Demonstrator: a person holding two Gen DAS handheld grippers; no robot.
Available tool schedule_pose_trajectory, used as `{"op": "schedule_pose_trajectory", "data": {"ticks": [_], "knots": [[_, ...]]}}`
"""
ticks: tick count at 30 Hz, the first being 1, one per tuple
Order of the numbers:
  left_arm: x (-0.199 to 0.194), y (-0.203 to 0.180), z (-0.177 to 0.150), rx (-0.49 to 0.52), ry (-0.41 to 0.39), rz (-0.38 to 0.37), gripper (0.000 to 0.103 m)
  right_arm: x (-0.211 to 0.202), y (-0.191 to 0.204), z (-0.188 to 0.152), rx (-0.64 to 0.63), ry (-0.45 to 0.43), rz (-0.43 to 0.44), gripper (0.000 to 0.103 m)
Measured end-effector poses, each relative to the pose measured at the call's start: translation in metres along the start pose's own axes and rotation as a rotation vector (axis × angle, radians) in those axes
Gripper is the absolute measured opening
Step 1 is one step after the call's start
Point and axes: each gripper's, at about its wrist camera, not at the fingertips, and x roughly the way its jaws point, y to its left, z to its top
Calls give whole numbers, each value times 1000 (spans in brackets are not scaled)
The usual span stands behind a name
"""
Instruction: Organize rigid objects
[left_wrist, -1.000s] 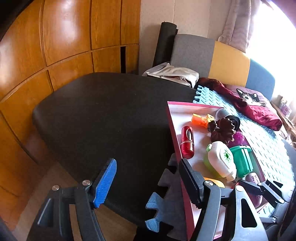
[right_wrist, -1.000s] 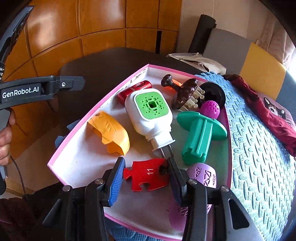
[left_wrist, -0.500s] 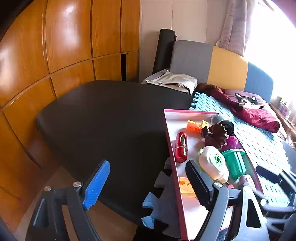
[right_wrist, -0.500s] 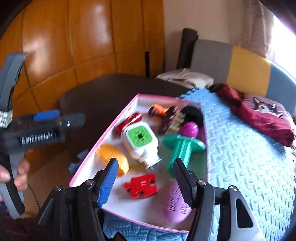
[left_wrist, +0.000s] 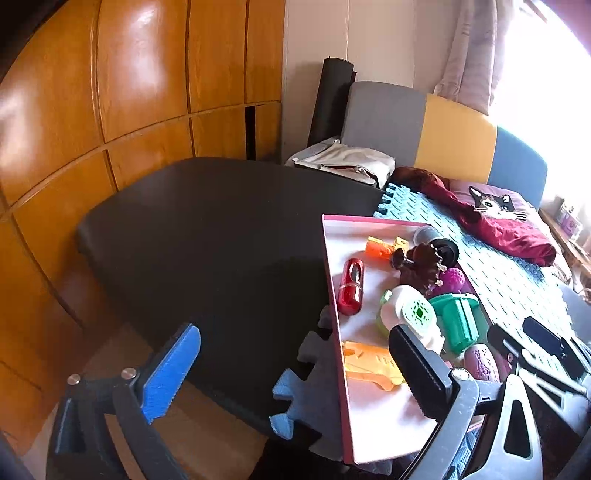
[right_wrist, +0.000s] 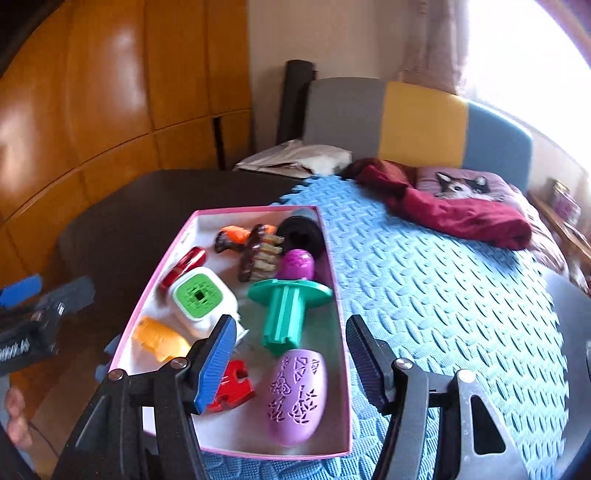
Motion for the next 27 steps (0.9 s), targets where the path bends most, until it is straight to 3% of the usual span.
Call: {"op": "schedule_pose_trajectory", "data": {"ticks": [27], "knots": [[-22,0,-11,-75,-55,45,100,-1,16,0,-27,2,26,62]]}}
